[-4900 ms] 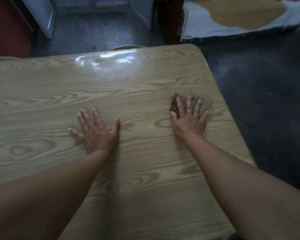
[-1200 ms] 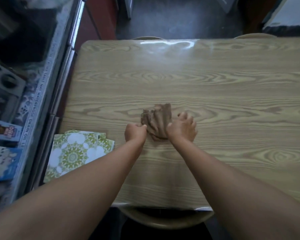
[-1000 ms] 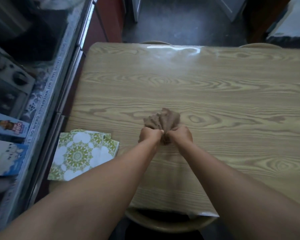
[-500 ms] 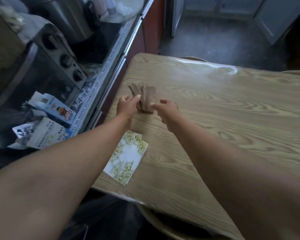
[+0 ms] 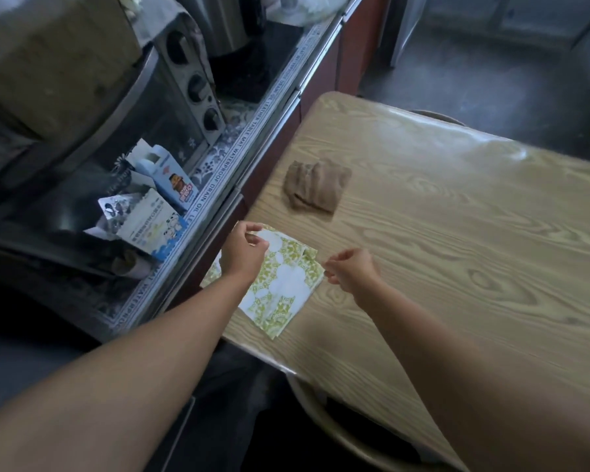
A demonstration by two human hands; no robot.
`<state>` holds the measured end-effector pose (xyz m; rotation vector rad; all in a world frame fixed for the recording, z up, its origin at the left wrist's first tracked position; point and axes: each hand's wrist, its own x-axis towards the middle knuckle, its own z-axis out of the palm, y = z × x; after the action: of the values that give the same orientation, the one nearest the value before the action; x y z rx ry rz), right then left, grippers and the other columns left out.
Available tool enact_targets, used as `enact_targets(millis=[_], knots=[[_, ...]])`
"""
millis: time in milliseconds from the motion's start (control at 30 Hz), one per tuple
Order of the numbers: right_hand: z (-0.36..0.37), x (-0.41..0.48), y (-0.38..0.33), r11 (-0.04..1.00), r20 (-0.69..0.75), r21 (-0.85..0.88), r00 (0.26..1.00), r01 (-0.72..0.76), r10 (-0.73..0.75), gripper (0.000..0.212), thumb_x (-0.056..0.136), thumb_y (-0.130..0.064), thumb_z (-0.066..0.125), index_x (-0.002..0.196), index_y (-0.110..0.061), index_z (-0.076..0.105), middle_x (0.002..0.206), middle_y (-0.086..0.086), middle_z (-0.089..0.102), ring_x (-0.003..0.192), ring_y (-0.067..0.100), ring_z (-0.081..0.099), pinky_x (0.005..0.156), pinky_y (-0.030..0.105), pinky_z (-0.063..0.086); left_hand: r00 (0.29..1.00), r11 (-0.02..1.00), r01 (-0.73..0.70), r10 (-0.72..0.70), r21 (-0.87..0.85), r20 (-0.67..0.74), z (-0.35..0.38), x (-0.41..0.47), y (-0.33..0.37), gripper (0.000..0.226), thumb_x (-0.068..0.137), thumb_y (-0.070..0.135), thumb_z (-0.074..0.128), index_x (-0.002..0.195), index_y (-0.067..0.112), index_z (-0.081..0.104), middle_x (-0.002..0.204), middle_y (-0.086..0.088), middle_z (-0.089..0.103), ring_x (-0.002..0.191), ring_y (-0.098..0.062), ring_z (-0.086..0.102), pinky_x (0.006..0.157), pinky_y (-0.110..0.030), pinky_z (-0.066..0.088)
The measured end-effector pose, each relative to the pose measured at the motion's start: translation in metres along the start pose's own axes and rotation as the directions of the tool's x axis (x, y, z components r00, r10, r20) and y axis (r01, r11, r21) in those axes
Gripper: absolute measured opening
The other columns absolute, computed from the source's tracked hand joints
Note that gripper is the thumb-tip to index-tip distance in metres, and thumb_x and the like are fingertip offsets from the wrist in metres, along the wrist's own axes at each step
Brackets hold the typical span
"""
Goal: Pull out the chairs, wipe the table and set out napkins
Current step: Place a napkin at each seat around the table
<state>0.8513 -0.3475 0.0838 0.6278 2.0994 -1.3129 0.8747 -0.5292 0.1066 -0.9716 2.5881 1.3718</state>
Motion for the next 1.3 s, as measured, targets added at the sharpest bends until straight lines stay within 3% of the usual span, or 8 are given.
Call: enact_targets(millis=[267,467,600,767,900,1133,1200,1300], knots=[[0.034,-0.010,0.013,0.978,0.041,-0.107,0.982,-0.181,0.186,0.012,0.081,-0.014,0.067,0.080,-0.009,0.057,0.078,0.010,0.068,0.070,0.026,0.071,0.055,0.026,0.045,0.988,0.934,0.140,-0.113,0.328,-0.101,-0.016,0.007,-0.057,0.053,0.081,0.030,0.072,0.129,0.020,0.050,0.137,-0.007,0.047,0.122,-0.030,0.050,0.105,-0.049,0.039],[0.039,-0.015,0.028,0.961,0.092,0.029,0.958,-0.277,0.273,0.016,0.083,-0.014,0.068,0.078,-0.012,0.053,0.084,0.009,0.061,0.076,0.024,0.062,0.067,0.035,0.051,0.985,0.941,0.161,-0.174,0.297,0.016,-0.018,0.015,-0.067,0.064,0.083,0.032,0.070,0.138,0.017,0.041,0.141,-0.007,0.048,0.127,-0.029,0.048,0.108,-0.052,0.035],[0.039,-0.015,0.028,0.948,0.141,0.110,0.949,-0.298,0.282,0.032,0.087,-0.011,0.066,0.064,-0.014,0.044,0.063,0.005,0.049,0.055,0.018,0.047,0.047,0.031,0.038,0.975,0.945,0.194,-0.214,0.264,0.051,-0.008,0.013,-0.072,0.065,0.084,0.034,0.068,0.140,0.017,0.039,0.137,-0.006,0.051,0.123,-0.029,0.051,0.108,-0.052,0.032],[0.046,-0.017,0.028,0.952,0.103,0.121,0.958,-0.280,0.268,0.031,0.083,-0.015,0.072,0.072,-0.013,0.043,0.076,0.011,0.049,0.058,0.018,0.045,0.047,0.031,0.036,0.964,0.880,0.266,-0.233,0.393,-0.130,-0.004,0.009,-0.078,0.068,0.084,0.039,0.069,0.142,0.020,0.039,0.147,-0.010,0.033,0.133,-0.035,0.034,0.107,-0.050,0.029],[0.047,-0.015,0.032,0.945,0.092,0.131,0.953,-0.299,0.289,0.042,0.082,-0.016,0.073,0.061,-0.016,0.036,0.060,0.004,0.042,0.048,0.015,0.034,0.042,0.027,0.024,0.949,0.907,0.314,-0.291,0.281,-0.120,-0.008,0.019,-0.077,0.077,0.085,0.030,0.069,0.147,0.014,0.027,0.152,-0.011,0.035,0.140,-0.034,0.031,0.114,-0.055,0.020],[0.049,-0.016,0.033,0.930,0.124,0.194,0.948,-0.313,0.294,0.035,0.082,-0.017,0.072,0.063,-0.015,0.041,0.055,0.002,0.046,0.039,0.013,0.041,0.039,0.023,0.034,0.961,0.896,0.272,-0.233,0.352,-0.148,-0.010,0.025,-0.076,0.076,0.077,0.028,0.078,0.141,0.016,0.039,0.147,-0.010,0.037,0.135,-0.032,0.037,0.110,-0.057,0.023],[0.050,-0.016,0.031,0.917,0.126,0.244,0.947,-0.317,0.295,0.017,0.079,-0.016,0.075,0.081,-0.010,0.060,0.074,0.005,0.067,0.060,0.014,0.065,0.055,0.029,0.055,0.962,0.912,0.265,-0.227,0.313,-0.153,-0.005,0.025,-0.078,0.072,0.074,0.029,0.080,0.135,0.017,0.044,0.141,-0.010,0.040,0.128,-0.031,0.044,0.108,-0.057,0.028],[0.052,-0.015,0.030,0.908,0.141,0.274,0.948,-0.316,0.287,0.026,0.079,-0.016,0.077,0.099,-0.011,0.063,0.104,0.004,0.071,0.081,0.011,0.070,0.061,0.026,0.052,0.966,0.939,0.257,-0.240,0.227,-0.100,-0.001,0.023,-0.081,0.061,0.075,0.033,0.078,0.124,0.015,0.045,0.129,-0.006,0.049,0.115,-0.029,0.055,0.100,-0.054,0.042]])
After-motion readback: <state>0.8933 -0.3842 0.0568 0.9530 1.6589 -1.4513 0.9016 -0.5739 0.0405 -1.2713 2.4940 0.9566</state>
